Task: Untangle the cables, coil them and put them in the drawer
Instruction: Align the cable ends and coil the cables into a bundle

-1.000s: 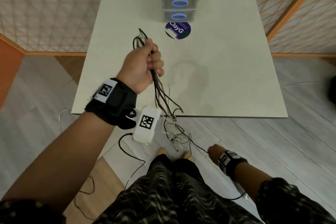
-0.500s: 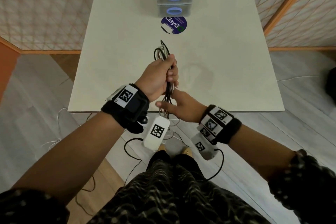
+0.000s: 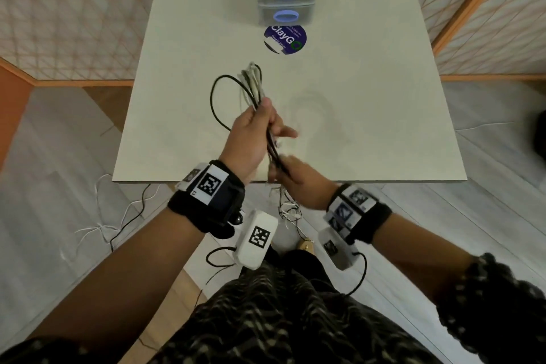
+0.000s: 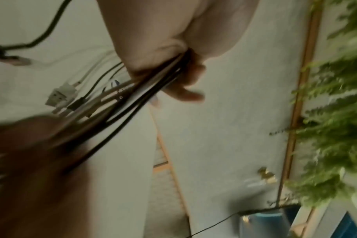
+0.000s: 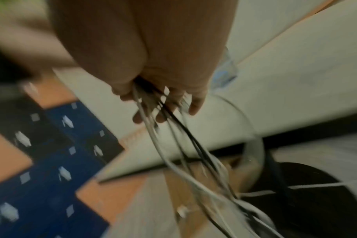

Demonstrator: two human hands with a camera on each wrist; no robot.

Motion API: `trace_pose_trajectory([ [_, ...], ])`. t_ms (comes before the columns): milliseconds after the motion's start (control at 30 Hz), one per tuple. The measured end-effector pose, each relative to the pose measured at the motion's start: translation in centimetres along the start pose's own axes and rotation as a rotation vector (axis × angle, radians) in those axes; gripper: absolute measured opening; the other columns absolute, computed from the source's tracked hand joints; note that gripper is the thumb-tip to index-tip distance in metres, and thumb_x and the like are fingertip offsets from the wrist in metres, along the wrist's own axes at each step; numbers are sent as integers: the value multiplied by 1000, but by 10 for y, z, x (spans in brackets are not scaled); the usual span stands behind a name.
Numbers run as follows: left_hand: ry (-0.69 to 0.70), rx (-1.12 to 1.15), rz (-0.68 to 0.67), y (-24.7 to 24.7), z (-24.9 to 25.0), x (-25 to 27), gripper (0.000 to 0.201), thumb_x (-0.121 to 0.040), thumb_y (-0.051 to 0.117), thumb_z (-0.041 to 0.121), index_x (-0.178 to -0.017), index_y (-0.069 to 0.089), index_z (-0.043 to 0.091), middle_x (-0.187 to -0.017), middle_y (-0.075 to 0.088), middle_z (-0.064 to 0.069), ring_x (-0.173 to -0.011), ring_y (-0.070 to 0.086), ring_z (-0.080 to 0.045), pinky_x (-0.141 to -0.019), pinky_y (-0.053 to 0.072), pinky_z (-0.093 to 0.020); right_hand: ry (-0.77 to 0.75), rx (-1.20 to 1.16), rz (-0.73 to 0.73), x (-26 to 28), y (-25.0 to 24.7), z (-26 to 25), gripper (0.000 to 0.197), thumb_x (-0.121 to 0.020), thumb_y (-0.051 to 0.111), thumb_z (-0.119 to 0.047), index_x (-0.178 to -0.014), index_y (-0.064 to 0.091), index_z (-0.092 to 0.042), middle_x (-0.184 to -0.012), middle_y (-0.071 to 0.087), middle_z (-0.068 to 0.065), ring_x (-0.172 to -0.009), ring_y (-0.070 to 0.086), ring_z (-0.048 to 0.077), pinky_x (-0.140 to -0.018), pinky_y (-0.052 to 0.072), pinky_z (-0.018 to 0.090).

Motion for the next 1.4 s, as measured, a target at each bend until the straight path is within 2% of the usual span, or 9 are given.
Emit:
trace_pose_trajectory([
  [133, -18, 148, -49, 4, 18, 8, 38, -103, 29, 29, -67, 33, 17, -47, 28, 13, -42, 23, -6, -54, 33, -24, 160, 145, -94, 28, 56, 94, 18, -89, 42, -35, -84, 50, -19, -79, 59, 9, -71, 57, 29, -70, 48, 41],
  [300, 30, 248, -133, 14, 56, 19, 39, -102, 25, 32, -67, 32, 18, -45, 25, 13, -40, 20, -4, -44, 30, -18, 470, 543, -394, 73, 83, 182, 57, -91, 50, -36, -142, 31, -20, -151, 28, 7, -133, 29, 35, -105, 35, 49],
  [500, 50, 152, -150, 9, 57, 17, 37, -103, 26, 29, -68, 32, 17, -46, 27, 13, -41, 21, -6, -45, 33, -18, 534, 480, -325, 59, 43, 160, 86, -76, 70, -29, -143, 21, -9, -142, 37, 17, -127, 39, 38, -104, 38, 46],
  [600, 2, 122, -154, 15, 40, 15, 38, -103, 27, 30, -68, 33, 17, -47, 28, 13, -42, 21, -6, -47, 34, -19, 408, 332, 34, 35, -16, 91, 31, -88, 51, -14, -119, 49, -12, -107, 62, 12, -96, 60, 26, -84, 48, 38],
  [700, -19, 111, -145, 19, 29, 16, 37, -103, 27, 29, -68, 33, 16, -47, 28, 12, -42, 22, -7, -48, 34, -20, 71, -216, 477, 33, -62, -14, 28, -89, 40, -12, -115, 50, -18, -98, 59, -1, -86, 57, 7, -80, 45, 25],
  [800, -29, 131, -130, 23, 27, 15, 38, -103, 28, 28, -68, 34, 16, -47, 28, 11, -43, 22, -7, -51, 29, -25, -68, -395, 218, 25, -22, -55, 29, -91, 47, -29, -118, 41, -27, -112, 58, -7, -107, 56, 8, -94, 45, 27],
  [1000, -18, 122, -127, 22, 46, 20, 39, -102, 30, 30, -66, 32, 17, -48, 25, 10, -43, 20, -8, -46, 34, -19, 77, -128, 8, 20, 63, 44, 8, -93, 45, -18, -86, 44, -22, -73, 52, -7, -64, 50, 12, -67, 43, 32],
  [1200, 77, 246, -223, 24, 99, 32, 39, -102, 24, 33, -67, 32, 18, -46, 24, 12, -39, 19, -4, -43, 33, -17, 419, 532, -459, 68, 110, 171, 62, -84, 60, -42, -136, 39, -15, -144, 38, 12, -136, 30, 29, -112, 25, 45],
  [1400, 128, 212, -225, 16, 113, 32, 39, -103, 23, 33, -68, 33, 18, -48, 23, 11, -41, 19, -5, -45, 33, -18, 655, 602, -502, 99, 61, 204, 83, -85, 63, -27, -147, 10, -14, -152, 25, 13, -139, 26, 30, -112, 28, 44],
])
Point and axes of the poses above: each hand's wrist, its own x-axis away from the middle knuckle, its own y-axis out of the palm, z = x × y, the point moved 9 cm from there along -x, towards the middle knuckle
